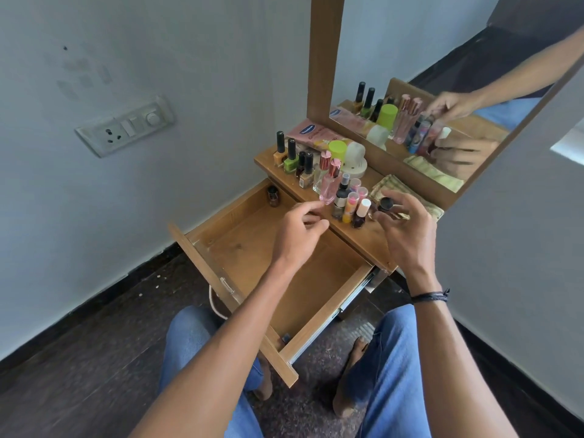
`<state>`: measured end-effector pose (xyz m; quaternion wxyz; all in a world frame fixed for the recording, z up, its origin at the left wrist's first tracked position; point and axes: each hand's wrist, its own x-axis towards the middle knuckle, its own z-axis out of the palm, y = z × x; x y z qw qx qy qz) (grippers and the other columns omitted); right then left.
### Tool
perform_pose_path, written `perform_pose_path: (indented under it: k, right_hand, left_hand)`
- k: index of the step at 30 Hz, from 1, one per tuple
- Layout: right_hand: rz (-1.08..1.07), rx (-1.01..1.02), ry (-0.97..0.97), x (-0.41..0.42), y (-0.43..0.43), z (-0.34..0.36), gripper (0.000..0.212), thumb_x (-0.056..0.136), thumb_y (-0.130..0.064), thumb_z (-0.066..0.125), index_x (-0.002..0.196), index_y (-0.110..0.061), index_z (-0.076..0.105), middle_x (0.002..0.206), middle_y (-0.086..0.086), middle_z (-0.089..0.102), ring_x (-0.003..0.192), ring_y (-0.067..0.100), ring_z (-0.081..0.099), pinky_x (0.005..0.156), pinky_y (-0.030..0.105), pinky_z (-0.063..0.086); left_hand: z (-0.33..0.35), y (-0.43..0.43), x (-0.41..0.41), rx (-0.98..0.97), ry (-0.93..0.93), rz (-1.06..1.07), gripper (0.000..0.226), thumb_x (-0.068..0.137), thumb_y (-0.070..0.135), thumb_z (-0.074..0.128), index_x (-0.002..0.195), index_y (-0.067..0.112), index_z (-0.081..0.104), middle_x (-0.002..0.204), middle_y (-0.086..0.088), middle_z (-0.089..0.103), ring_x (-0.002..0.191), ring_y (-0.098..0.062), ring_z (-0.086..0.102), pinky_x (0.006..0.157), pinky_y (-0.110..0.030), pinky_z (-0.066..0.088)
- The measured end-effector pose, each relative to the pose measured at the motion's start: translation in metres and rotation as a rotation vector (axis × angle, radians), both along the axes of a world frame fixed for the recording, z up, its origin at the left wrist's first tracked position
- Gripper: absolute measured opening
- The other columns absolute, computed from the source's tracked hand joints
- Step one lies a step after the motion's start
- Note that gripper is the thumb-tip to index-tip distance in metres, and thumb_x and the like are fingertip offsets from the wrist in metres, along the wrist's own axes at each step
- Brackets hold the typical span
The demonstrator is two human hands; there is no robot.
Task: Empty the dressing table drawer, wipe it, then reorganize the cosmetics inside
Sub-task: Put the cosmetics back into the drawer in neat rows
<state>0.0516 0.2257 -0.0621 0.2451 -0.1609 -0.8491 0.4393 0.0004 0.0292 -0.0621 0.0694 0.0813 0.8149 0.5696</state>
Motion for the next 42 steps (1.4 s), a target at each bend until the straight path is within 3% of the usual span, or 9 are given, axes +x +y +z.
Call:
perform_pose_path:
  k: [6,10,12,16,19,27,31,36,42]
  right_hand:
    - [-0.067,-0.065,0.012,0.019,-0.007,-0.007,0.047,0.086,-0.008,0.079,0.127,-0.027,0.067,0.118,-0.008,0.069,0.094,-0.009,0.061,0.077,0.001,0.045]
    - [-0.034,-0.044,0.022,0.023,-0.009,-0.009,0.046,0.087,-0.006,0.076,0.127,-0.026,0.066,0.120,-0.009,0.068,0.099,0.006,0.066,0.078,0.001,0.045]
    - [-0.018,-0.050,0.020,0.022,-0.008,-0.009,0.043,0.087,-0.006,0.076,0.125,-0.025,0.067,0.119,-0.010,0.067,0.100,0.007,0.067,0.077,0.001,0.045]
    - [-0.020,-0.091,0.002,0.021,-0.009,-0.010,0.041,0.088,-0.008,0.076,0.125,-0.023,0.068,0.118,-0.008,0.068,0.097,-0.007,0.062,0.076,-0.002,0.042]
    - [-0.025,-0.097,0.011,0.022,-0.009,-0.010,0.040,0.088,-0.007,0.076,0.125,-0.021,0.069,0.117,-0.007,0.068,0.096,-0.010,0.061,0.076,-0.001,0.042]
    - [-0.049,-0.104,0.038,0.025,-0.014,-0.015,0.044,0.086,-0.011,0.079,0.127,-0.022,0.069,0.117,-0.004,0.070,0.099,0.006,0.069,0.077,-0.001,0.044]
    - [-0.084,-0.111,0.041,0.031,-0.019,-0.016,0.051,0.086,-0.017,0.081,0.134,-0.024,0.065,0.117,-0.003,0.071,0.098,0.004,0.069,0.078,0.001,0.047]
    - [-0.084,-0.104,0.061,0.041,-0.026,-0.018,0.057,0.087,-0.020,0.081,0.140,-0.024,0.060,0.117,-0.007,0.070,0.100,0.001,0.069,0.084,0.016,0.056]
    - [0.082,0.011,0.099,0.042,-0.056,-0.016,0.058,0.087,-0.012,0.080,0.140,-0.022,0.058,0.117,-0.006,0.069,0.099,-0.001,0.066,0.078,0.005,0.049]
  left_hand:
    - [-0.007,0.028,-0.002,0.010,0.039,0.010,0.049,0.086,0.009,0.076,0.132,0.019,0.064,0.128,0.001,0.067,0.107,-0.011,0.067,0.079,-0.006,0.051]
    - [-0.010,0.034,-0.003,0.004,0.049,0.053,0.047,0.086,0.011,0.078,0.129,0.022,0.064,0.121,0.002,0.070,0.108,-0.012,0.066,0.086,-0.019,0.056]
    - [-0.011,0.035,-0.002,0.008,0.047,0.050,0.047,0.086,0.010,0.078,0.129,0.020,0.064,0.117,0.001,0.072,0.105,-0.010,0.067,0.083,-0.015,0.055]
    - [-0.014,0.035,-0.005,-0.030,0.100,0.056,0.047,0.084,0.011,0.079,0.127,0.019,0.064,0.112,0.002,0.072,0.101,-0.011,0.067,0.087,-0.024,0.055]
    - [-0.013,0.036,-0.005,-0.058,0.124,0.068,0.045,0.084,0.014,0.080,0.125,0.017,0.064,0.110,0.003,0.071,0.098,-0.009,0.065,0.081,-0.011,0.048]
    - [-0.017,0.036,-0.002,-0.058,0.149,0.096,0.031,0.083,0.015,0.082,0.108,0.017,0.064,0.097,0.003,0.069,0.083,0.001,0.063,0.069,-0.003,0.044]
    - [-0.020,0.032,0.001,-0.044,0.146,0.104,0.031,0.083,0.017,0.082,0.109,0.018,0.064,0.100,0.005,0.071,0.088,-0.003,0.065,0.078,-0.020,0.054]
    - [-0.020,0.015,0.007,-0.017,0.146,0.125,0.029,0.083,0.023,0.081,0.107,0.022,0.065,0.102,0.009,0.071,0.091,-0.007,0.065,0.079,-0.026,0.054]
    - [-0.025,-0.032,0.009,-0.069,0.099,0.241,0.027,0.083,0.028,0.081,0.106,0.023,0.067,0.095,0.014,0.071,0.085,0.002,0.064,0.071,-0.012,0.049]
